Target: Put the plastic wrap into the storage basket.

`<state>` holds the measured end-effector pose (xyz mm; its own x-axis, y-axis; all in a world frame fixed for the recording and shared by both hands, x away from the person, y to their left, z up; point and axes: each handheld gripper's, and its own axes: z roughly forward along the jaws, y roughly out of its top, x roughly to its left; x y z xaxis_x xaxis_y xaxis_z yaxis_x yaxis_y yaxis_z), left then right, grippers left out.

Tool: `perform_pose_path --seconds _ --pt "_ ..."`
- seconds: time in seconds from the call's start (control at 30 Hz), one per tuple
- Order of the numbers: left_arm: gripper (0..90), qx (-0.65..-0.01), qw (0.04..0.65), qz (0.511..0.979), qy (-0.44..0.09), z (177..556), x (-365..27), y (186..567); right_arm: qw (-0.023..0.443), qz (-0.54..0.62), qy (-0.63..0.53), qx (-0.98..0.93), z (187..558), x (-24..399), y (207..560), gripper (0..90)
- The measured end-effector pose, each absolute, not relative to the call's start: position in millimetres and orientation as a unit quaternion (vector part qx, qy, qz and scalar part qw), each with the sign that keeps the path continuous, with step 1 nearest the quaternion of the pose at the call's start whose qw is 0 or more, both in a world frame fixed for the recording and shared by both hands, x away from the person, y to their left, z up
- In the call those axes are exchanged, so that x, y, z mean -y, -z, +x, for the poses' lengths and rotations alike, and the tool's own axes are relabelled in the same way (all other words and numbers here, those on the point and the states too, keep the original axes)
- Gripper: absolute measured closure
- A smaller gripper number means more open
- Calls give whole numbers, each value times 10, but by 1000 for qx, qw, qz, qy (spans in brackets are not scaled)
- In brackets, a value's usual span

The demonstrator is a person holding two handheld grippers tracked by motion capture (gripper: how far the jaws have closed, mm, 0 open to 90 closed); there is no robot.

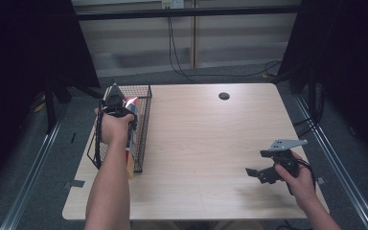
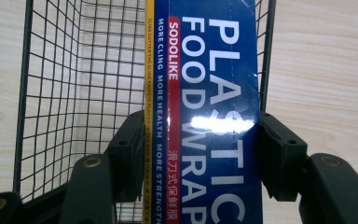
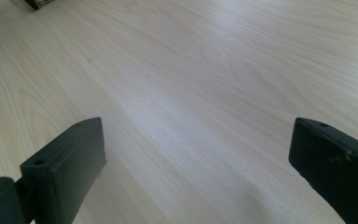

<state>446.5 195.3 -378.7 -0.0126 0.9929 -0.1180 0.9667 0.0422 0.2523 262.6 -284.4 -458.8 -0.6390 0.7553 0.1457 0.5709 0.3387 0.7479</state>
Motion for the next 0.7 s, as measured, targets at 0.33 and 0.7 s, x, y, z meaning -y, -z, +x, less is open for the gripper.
perform_pose_path --seconds 0.33,0.7 --pt "421 -712 129 689 -43 4504 -1959 3849 114 409 -405 -810 2626 2848 4589 36" --pt "417 -712 119 690 -42 4524 -1946 3921 115 409 -404 -810 2628 2847 4593 36"
